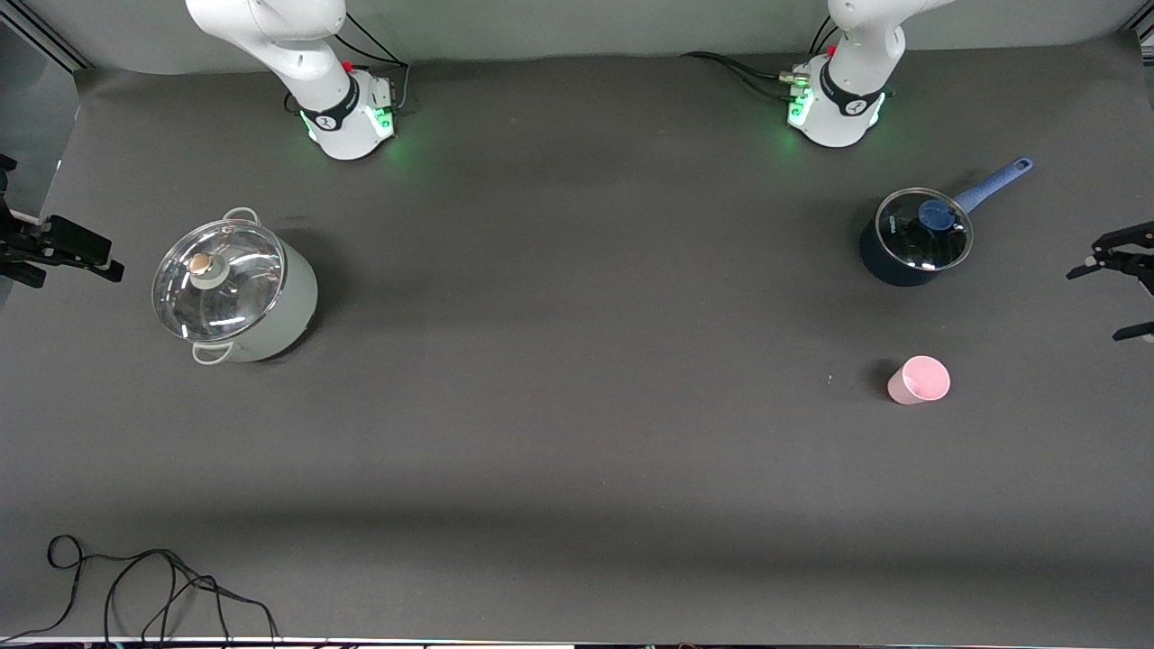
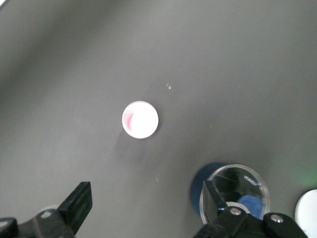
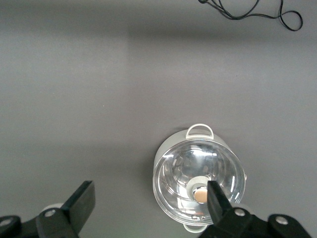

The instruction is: Transfer pink cup from left to right arm

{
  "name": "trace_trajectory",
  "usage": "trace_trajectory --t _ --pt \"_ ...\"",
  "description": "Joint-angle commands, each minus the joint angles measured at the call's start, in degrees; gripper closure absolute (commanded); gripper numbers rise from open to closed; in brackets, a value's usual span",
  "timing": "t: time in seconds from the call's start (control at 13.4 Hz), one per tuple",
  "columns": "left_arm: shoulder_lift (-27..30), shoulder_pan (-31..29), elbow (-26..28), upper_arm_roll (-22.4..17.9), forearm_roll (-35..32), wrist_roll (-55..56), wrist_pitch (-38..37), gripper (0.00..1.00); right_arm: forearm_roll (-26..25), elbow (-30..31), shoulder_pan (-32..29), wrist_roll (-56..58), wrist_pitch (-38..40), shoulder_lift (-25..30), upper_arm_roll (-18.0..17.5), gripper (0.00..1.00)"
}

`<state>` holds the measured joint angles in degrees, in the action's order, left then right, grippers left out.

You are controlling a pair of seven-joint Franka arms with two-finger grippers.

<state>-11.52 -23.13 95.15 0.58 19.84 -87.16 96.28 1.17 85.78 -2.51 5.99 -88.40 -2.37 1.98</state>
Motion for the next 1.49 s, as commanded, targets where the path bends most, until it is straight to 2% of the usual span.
trace_trajectory --t 0.0,0.15,0.3,0.59,0.67,1.41 --pt "-5.4 -6.5 0.0 0.7 7.5 -16.5 0.2 0.0 -0.3 -1.8 -0.1 -0.7 1.2 -1.3 0.1 0.0" --pt "-10.8 -10.2 -0.3 0.7 12.9 -30.1 -0.2 0.0 -0.3 -1.7 0.0 -0.8 1.2 -1.4 0.1 0.0" --pt "-17.0 -13.6 -0.7 0.7 19.2 -39.3 -3.0 0.01 -0.3 -1.7 0.2 -0.8 1.2 -1.3 0.1 0.0" --pt "-34.1 -16.6 -11.9 0.9 25.3 -51.0 -14.2 0.01 0.1 -1.5 -0.1 -2.8 1.2 -1.1 0.3 0.0" --pt "-36.4 -16.7 -12.9 0.9 26.4 -52.1 -16.4 0.01 0.3 -1.5 0.0 -2.5 1.2 -1.1 0.3 0.0" --pt "-47.2 -16.1 -12.8 1.4 34.8 -64.1 -18.1 0.01 1.1 -2.4 -0.2 -2.6 1.2 -1.3 0.7 0.0"
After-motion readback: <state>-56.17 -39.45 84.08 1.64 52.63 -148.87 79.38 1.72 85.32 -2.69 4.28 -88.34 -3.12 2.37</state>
